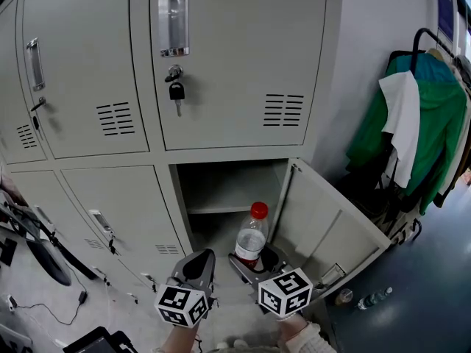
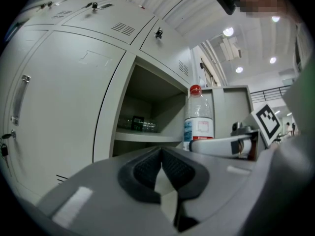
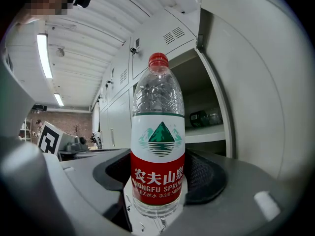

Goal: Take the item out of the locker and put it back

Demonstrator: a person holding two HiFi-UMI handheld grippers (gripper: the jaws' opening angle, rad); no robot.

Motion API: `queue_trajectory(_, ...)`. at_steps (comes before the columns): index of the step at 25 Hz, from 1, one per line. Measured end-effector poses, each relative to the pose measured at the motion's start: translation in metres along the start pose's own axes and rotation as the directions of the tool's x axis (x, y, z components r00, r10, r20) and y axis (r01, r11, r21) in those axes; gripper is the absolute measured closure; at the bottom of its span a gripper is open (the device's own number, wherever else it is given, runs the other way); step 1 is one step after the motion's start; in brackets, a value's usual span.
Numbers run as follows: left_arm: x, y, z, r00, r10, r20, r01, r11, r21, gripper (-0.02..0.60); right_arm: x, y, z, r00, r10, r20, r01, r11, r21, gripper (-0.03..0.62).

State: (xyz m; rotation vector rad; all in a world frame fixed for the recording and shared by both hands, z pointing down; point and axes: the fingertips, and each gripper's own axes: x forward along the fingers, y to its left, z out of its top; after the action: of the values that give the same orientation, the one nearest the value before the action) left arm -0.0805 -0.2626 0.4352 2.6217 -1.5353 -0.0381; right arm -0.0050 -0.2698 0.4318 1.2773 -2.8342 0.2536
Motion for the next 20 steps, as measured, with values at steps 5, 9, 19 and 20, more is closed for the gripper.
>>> queue_trajectory(5,-0.001,-0.001,0.004,1.0,0.001,0.011,-0.001,1.0,0.009,0.574,0.002,0.001,0.0,1.0,0.003,-0.006,-0.003,1.0,-0.002,0.289)
queue_trajectory(9,0.002,-0.004,0.003,1.0,-0.013,0.01,0.013,1.0,-0.004,0.574,0.004,0.002,0.0,1.0,0.009,-0.007,-0.009,1.0,-0.009,0.289)
queue_trajectory(19,0.009,-0.002,-0.004,1.0,-0.013,-0.022,0.012,1.0,-0.021,0.574,0.003,-0.003,0.001,1.0,0.004,-0.011,-0.004,1.0,-0.008,0.288)
queue_trajectory(20,0.01,-0.002,-0.004,1.0,-0.012,-0.021,0.012,1.0,-0.021,0.574,0.003,-0.004,0.002,1.0,0.003,-0.011,-0.003,1.0,-0.012,0.288)
